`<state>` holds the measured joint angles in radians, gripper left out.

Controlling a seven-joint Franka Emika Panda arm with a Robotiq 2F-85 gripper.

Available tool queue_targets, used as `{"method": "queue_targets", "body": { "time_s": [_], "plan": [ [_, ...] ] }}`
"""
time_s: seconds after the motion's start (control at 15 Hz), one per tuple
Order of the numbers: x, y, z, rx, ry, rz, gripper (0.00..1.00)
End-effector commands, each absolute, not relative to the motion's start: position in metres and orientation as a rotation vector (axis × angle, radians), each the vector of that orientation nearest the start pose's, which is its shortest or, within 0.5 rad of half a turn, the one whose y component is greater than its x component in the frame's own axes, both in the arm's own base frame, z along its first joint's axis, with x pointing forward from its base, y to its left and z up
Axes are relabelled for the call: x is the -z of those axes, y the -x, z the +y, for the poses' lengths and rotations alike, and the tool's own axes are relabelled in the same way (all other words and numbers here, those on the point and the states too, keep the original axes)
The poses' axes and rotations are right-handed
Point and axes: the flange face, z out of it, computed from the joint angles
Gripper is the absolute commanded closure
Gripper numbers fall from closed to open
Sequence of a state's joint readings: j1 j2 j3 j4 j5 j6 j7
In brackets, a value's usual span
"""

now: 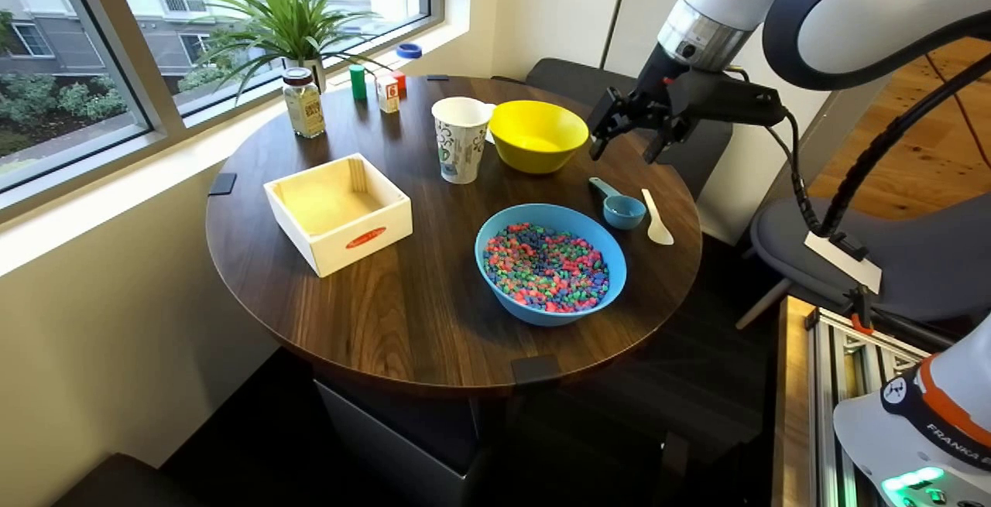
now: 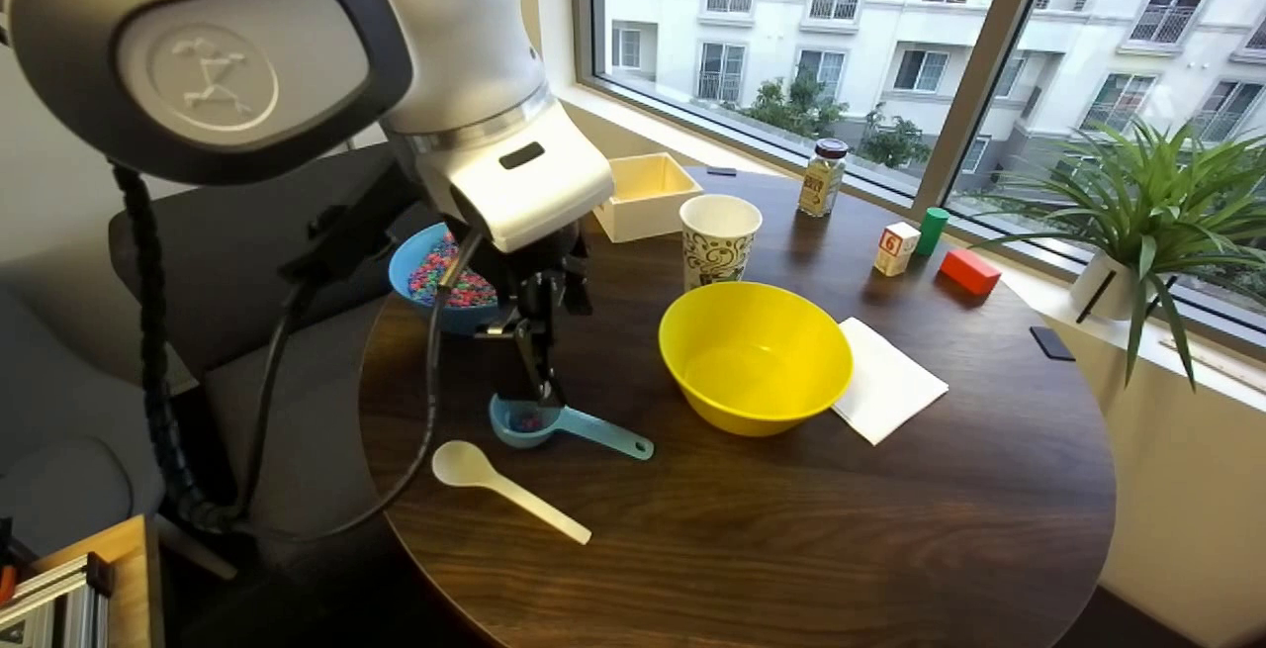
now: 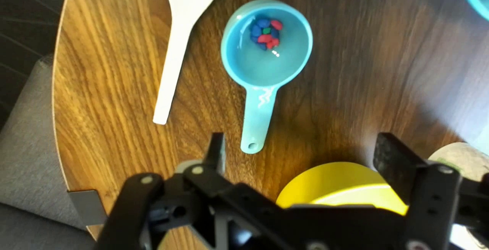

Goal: Use the blue measuring spoon to remove some cereal from the blue bowl.

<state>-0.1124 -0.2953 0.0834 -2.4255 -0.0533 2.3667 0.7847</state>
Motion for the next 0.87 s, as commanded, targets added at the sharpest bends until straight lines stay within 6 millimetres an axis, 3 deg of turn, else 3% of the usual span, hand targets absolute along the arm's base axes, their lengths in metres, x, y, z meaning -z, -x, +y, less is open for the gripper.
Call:
{"method": "queue_targets", "body": {
  "time_s": [0.0,0.27,0.33,0.8],
  "plan": [
    [-0.468,-0.455,-0.006,0.352,2.929,1.175,0.00],
    [-0.491,-0.447,-0.005,0.347,2.994,1.157,0.00],
    [-0.484,-0.453,-0.007,0.353,2.961,1.153,0.00],
    [-0.492,-0.450,-0.007,0.364,2.978,1.148,0.00]
  ]
}}
